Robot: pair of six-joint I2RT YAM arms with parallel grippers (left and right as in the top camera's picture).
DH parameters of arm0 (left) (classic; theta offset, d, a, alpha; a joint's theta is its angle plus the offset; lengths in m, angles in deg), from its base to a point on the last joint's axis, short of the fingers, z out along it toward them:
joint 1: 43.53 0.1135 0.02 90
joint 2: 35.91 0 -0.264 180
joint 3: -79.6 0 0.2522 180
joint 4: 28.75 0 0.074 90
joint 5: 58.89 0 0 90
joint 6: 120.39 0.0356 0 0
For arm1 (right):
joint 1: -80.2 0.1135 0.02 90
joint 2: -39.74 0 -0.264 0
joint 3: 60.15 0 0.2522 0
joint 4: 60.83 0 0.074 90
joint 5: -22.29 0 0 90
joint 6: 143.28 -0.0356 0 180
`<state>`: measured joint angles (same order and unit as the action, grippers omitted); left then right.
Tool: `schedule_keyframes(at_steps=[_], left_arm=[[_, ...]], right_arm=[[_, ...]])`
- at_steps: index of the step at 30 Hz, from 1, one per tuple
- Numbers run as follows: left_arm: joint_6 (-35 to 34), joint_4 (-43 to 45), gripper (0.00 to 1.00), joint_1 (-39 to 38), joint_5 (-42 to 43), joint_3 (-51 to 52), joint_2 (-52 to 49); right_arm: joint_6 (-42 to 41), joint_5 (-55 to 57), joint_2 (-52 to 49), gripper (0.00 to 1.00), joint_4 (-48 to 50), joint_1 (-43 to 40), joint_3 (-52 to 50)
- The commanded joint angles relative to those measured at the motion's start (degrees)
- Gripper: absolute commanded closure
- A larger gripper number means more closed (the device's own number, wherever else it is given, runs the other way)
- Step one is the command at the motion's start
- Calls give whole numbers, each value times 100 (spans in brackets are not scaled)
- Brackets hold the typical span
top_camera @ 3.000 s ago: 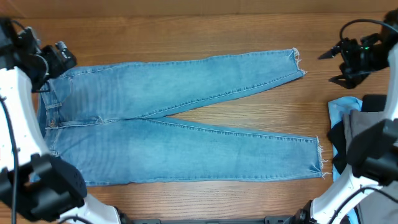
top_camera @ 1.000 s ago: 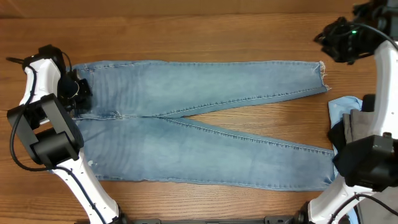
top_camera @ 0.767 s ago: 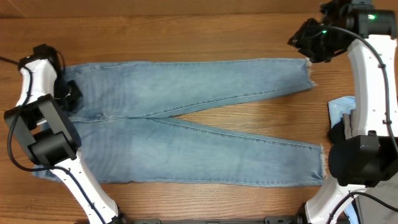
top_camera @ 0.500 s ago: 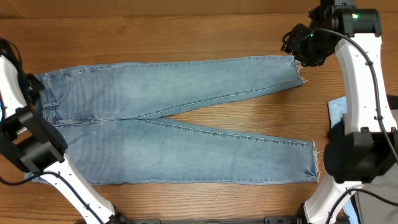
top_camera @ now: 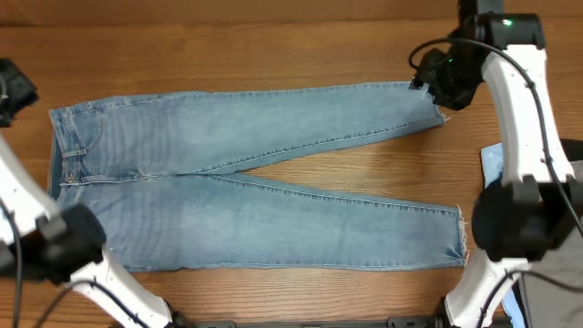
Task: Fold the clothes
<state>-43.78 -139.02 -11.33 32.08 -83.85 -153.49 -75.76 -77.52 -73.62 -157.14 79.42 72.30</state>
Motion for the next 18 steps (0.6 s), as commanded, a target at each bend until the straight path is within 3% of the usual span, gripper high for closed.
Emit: schedule_keyframes(at_steps=[1,5,8,13,15,18], left_arm=[[13,-31,45,234,212,-144,988],[184,-31,34,264,223,234,1934],[568,-31,28,264,710,1021,2625],[721,-28,27,188,1014,2608,3670],[708,-31,26,-24,938,3086,3969],[343,-28,16,-452,409,3812,4223]], right_arm=[[-7,140,1196,39,-142,-31,74],[-11,140,2092,34,-448,-31,72],[-179,118,2542,34,-839,-31,72],[-153,31,3053,35,-1451,7,11],[-420,13,3357,34,-1451,90,-90],[-785,389,3689,26,-1451,109,-361]])
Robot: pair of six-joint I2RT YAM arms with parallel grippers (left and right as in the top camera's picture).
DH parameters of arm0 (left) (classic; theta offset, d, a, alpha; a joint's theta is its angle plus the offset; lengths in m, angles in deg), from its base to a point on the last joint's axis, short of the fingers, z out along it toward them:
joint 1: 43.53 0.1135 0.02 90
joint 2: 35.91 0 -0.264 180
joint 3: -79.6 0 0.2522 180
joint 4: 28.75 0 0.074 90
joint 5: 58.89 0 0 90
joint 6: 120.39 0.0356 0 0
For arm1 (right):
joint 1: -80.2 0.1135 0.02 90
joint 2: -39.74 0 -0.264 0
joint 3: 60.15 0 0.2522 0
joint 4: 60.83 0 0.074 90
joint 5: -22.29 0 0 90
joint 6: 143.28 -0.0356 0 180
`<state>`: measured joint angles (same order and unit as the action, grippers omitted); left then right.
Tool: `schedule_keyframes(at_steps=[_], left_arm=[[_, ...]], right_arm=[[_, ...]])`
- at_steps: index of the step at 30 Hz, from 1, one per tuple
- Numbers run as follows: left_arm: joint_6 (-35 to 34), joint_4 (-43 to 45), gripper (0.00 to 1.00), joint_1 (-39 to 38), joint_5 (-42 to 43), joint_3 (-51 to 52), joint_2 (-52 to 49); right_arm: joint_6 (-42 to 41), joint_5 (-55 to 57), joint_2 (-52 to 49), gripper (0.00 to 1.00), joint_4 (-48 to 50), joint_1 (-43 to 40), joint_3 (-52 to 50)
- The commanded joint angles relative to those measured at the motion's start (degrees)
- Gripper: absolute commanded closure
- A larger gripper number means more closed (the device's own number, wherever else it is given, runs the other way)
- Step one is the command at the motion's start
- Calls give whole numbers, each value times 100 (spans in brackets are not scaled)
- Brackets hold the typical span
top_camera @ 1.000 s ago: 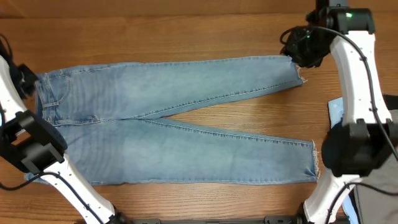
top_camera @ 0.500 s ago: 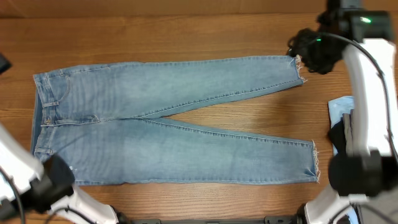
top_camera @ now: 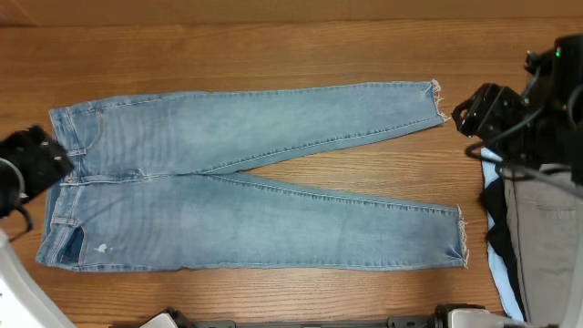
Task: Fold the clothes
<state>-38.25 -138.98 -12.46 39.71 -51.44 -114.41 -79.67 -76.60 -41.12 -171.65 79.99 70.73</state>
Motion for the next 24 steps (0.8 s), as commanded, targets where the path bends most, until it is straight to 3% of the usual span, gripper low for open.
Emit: schedule_keyframes(at_steps=[1,6,8,12,18,24], left_arm=[[-264,-33,14,-387,-437,680,321],[-439,129,11,-428,-702,2000,249],[-638,492,5,-317,-796,2754,173],[-796,1104,5,157,-868,3888,-79],[-892,2044,2,1495,-302,5252,-691],[-918,2677,7,2455,-83,5967,-1021]], right_arm=[[-391,372,455,25,0,52,-289],[-586,498,363,18,109,46,-1593],[-667,496,260,18,382,46,-2415],[-691,212,116,16,868,-4,-3453],[-662,-33,46,5,1320,-929,-4605],[-507,-190,46,5,1519,-2017,-5049]])
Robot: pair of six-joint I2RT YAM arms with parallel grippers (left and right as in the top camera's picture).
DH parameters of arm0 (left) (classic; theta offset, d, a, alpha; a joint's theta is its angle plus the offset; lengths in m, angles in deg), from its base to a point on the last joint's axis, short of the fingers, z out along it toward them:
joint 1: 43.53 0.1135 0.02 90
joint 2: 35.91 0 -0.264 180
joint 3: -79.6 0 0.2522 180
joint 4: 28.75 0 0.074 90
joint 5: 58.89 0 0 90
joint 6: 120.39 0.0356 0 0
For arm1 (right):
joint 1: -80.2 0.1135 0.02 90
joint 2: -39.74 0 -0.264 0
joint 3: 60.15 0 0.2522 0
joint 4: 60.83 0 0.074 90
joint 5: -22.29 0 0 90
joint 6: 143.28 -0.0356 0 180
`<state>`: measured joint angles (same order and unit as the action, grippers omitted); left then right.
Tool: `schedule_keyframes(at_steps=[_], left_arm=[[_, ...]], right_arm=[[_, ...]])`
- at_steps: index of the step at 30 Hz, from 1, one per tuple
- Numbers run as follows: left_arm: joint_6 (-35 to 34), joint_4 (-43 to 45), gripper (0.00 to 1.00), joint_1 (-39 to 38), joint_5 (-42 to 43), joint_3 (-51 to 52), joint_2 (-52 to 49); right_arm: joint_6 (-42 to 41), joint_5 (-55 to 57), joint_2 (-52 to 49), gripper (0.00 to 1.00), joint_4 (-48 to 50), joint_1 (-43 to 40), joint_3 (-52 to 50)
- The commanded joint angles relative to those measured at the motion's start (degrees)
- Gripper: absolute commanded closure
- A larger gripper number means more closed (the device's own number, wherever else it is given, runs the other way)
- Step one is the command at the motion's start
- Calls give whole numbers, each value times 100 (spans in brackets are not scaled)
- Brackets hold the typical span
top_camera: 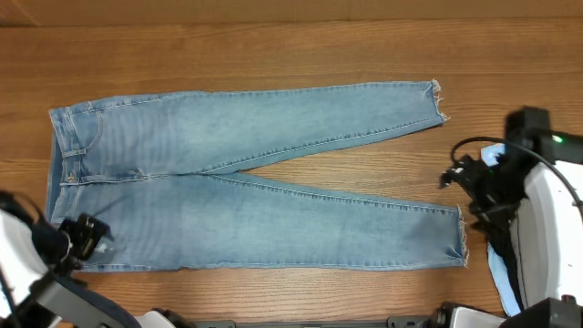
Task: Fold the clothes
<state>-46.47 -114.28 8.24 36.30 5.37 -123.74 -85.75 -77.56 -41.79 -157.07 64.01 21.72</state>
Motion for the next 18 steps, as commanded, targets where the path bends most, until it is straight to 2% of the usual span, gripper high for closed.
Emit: schedule_keyframes(at_steps=[1,4,8,13,18], left_arm=[[-177,382,9,546,236,433,-90],[-289,920,22,828,186,748,-90],[-326,1731,22,938,179,1097,-90],[-415,2334,30,940,-299,1429,-94],[-435,3056,32,933,-179,1473,-94]], right_arm=[[120,-101,114,5,92,-597,-205],[229,-96,114,6,170,-933,-339],[247,-105,114,7,337,-1132,-546],[247,-140,114,7,422,-1132,-640],[243,-140,114,8,557,-1132,-640]])
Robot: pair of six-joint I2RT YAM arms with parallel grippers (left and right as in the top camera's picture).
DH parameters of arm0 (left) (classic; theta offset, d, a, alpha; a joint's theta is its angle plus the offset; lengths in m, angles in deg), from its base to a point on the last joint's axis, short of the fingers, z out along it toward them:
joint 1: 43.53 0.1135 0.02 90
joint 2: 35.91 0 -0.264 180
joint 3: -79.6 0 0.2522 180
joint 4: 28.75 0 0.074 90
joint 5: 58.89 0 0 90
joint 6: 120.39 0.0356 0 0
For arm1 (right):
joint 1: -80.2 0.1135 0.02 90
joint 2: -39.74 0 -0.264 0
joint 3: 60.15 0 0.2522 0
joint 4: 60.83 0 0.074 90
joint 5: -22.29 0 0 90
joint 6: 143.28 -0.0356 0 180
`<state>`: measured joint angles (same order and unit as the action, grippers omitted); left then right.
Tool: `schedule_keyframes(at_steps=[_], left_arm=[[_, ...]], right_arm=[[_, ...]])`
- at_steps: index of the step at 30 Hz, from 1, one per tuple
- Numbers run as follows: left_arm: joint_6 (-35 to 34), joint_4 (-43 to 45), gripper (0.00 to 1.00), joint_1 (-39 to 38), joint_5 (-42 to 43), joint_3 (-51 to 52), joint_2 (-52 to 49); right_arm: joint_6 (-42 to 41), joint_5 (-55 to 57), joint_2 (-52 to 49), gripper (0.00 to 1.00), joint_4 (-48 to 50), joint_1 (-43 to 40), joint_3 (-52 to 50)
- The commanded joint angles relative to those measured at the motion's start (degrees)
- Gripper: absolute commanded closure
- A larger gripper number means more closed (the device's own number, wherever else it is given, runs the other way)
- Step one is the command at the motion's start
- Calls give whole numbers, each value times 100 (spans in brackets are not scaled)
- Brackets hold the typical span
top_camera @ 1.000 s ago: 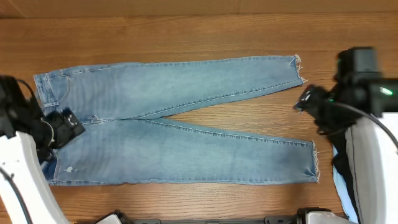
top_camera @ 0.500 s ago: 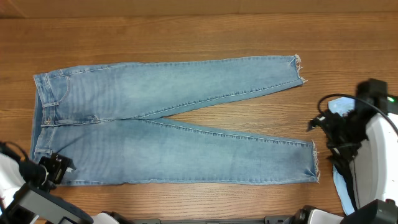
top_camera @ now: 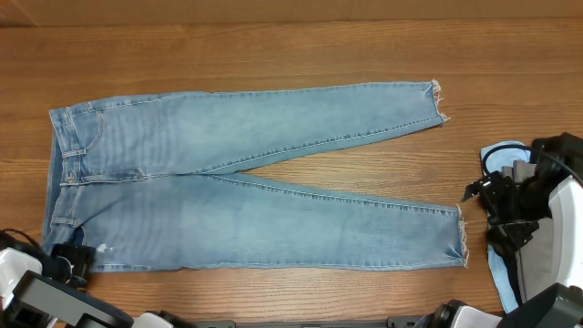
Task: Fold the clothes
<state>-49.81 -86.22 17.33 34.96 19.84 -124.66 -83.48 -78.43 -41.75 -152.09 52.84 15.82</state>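
A pair of light blue jeans (top_camera: 228, 173) lies flat on the wooden table, waistband (top_camera: 62, 155) at the left and both legs running right in a narrow V. The far leg's frayed hem (top_camera: 435, 102) and the near leg's hem (top_camera: 461, 235) lie bare. My left gripper (top_camera: 71, 264) sits at the jeans' near left corner by the front edge. My right gripper (top_camera: 475, 193) hovers just right of the near hem. Neither gripper's jaws show clearly enough to tell their state.
A pile of other clothes, light blue (top_camera: 503, 153), grey and black, lies at the right edge under my right arm (top_camera: 547, 228). Bare wooden table (top_camera: 273, 55) runs behind the jeans and between the two legs.
My left gripper has moved nearer the front edge, off the waistband corner. My right gripper has shifted slightly right and nearer the front. The jeans lie as before.
My right gripper was at the far leg's hem while my left arm covered the near left of the jeans. Then the right stood off the hem at the right and the left at the waistband's edge. Both have since drawn back toward the front; the jeans stay spread flat.
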Motion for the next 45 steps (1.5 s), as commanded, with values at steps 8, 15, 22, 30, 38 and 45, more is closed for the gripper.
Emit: schedule_keyframes(at_steps=[8,15,22,30,38,45], left_arm=[[-96,960,57,26,4,511,-9],[-68,1499,79,24,94,802,-9],[-11,1436,93,24,337,691,-7],[-11,1370,91,24,341,678,-7],[-13,1370,90,24,343,678,-7],[-11,1349,89,24,343,678,-7]], right_arm=[[15,-52,109,8,79,-15,-50],[17,-50,109,8,138,-15,-50],[-44,-96,107,22,70,-15,-153],[-879,-363,72,44,765,-15,-1585],[-1257,-398,31,68,1084,-15,-2533],[-1484,-387,31,68,1902,-15,-3036]])
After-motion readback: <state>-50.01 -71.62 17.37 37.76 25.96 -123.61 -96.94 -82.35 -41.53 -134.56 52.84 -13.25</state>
